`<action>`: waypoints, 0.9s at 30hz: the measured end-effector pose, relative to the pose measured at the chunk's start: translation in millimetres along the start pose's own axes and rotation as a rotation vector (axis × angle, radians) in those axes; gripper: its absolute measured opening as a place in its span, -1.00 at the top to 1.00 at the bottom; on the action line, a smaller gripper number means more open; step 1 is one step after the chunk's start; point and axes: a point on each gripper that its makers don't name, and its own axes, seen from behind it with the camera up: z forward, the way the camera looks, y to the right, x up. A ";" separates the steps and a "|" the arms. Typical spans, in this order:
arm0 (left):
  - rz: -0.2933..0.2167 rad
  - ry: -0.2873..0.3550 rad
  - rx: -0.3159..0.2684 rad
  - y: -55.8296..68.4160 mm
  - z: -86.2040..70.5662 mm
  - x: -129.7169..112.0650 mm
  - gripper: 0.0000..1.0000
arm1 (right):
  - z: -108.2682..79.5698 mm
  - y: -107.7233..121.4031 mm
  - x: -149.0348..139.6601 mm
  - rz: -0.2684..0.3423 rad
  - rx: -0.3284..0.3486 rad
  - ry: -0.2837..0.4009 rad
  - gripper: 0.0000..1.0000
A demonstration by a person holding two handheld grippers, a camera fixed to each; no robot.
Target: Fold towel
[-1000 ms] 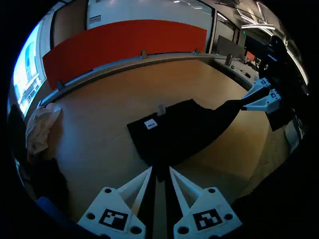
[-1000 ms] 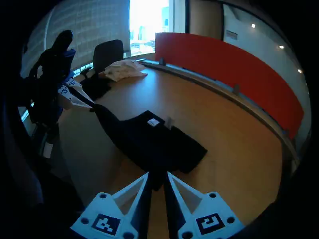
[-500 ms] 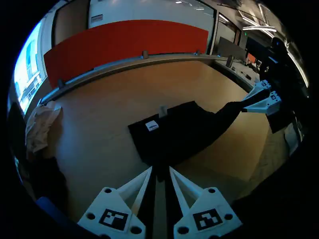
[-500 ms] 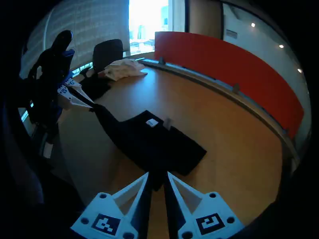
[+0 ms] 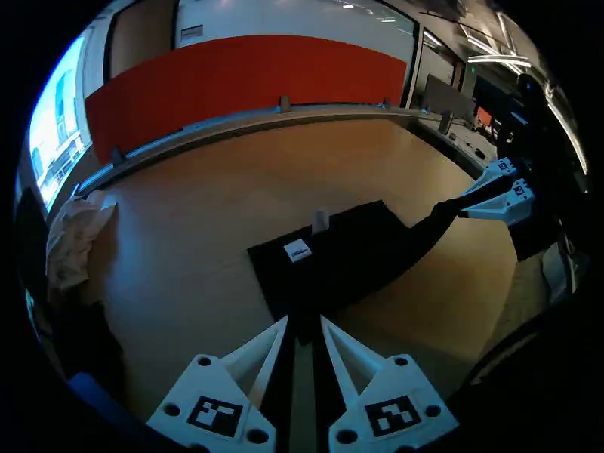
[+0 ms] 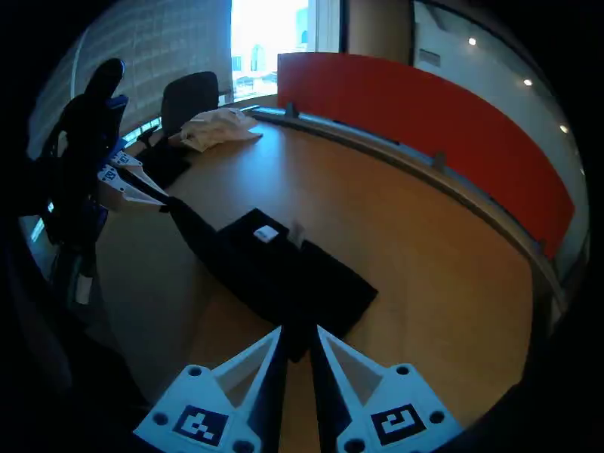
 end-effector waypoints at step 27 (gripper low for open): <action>-0.018 -0.027 0.039 -28.0 70.6 12.6 0.72 | 64.0 47.5 2.2 0.055 -0.044 -0.038 0.62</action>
